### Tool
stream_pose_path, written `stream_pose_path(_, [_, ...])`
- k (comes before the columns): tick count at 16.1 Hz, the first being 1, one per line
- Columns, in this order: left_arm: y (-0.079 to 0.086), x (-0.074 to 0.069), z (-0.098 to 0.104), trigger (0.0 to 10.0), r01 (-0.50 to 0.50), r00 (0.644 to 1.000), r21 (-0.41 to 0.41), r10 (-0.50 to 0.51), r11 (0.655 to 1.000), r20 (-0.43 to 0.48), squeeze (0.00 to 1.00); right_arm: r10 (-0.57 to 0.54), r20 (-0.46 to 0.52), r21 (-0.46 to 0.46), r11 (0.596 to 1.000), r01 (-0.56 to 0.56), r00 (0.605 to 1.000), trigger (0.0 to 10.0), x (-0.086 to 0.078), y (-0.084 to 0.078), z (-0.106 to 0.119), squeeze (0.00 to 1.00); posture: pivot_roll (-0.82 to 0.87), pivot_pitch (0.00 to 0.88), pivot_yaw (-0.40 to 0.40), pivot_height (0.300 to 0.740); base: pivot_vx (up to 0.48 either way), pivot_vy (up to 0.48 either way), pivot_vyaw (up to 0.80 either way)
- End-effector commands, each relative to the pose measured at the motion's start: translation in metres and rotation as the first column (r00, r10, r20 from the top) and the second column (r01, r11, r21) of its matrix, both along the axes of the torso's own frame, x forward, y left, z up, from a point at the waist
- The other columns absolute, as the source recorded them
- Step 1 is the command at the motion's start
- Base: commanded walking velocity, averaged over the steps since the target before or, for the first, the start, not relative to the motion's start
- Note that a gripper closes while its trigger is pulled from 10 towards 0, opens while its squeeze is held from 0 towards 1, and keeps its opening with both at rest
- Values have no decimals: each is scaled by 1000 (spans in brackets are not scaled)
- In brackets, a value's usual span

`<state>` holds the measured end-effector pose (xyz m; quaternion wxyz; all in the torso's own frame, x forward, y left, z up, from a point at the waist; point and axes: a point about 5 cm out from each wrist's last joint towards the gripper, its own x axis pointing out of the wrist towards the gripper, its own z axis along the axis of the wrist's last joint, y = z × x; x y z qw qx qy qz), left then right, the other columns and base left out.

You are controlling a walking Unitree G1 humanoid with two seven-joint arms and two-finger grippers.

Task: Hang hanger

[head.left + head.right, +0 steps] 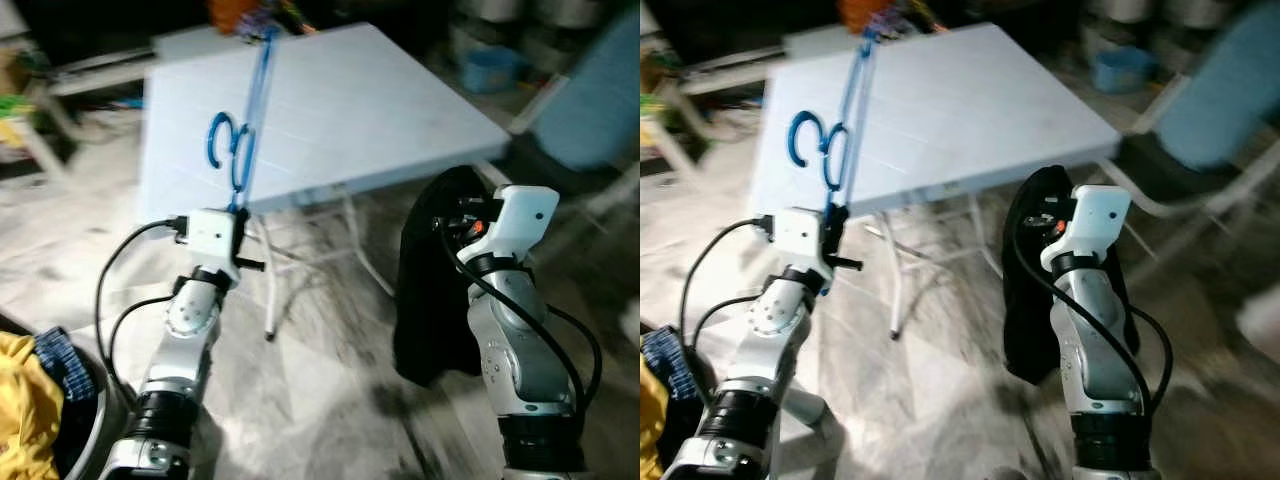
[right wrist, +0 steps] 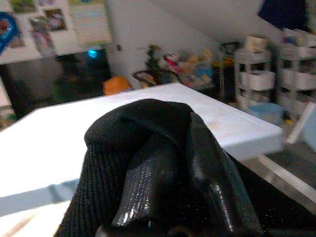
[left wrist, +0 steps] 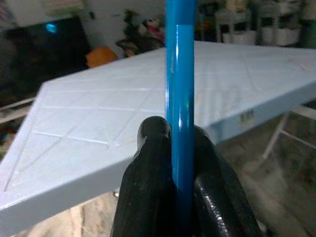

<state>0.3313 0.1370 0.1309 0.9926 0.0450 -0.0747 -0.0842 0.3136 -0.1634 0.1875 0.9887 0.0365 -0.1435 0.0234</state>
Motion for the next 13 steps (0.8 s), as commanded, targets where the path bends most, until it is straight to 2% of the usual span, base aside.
stream_pose_path(1, [5,1,5,10000,-14,1000,11,13,1000,16,0,18,35,-1,1000,-18,999,10000,2,4,9,0,-122,58,68,740,420,0,744])
stream_pose_path(2, [4,1,5,10000,-17,1000,8,17,1000,14,0,21,38,-2,1000,-21,999,10000,4,4,10,0,-124,57,69,740,420,0,731])
stream_pose_path(5, [5,4,7,10000,-29,999,-2,29,1000,17,0,27,66,3,1000,-27,997,10000,10,4,18,0,-117,54,67,740,421,0,0])
stream_pose_path(13, [3,15,28,10000,-57,995,-35,59,998,83,0,68,131,-9,998,-67,989,10000,22,14,37,0,-98,66,49,740,420,0,0])
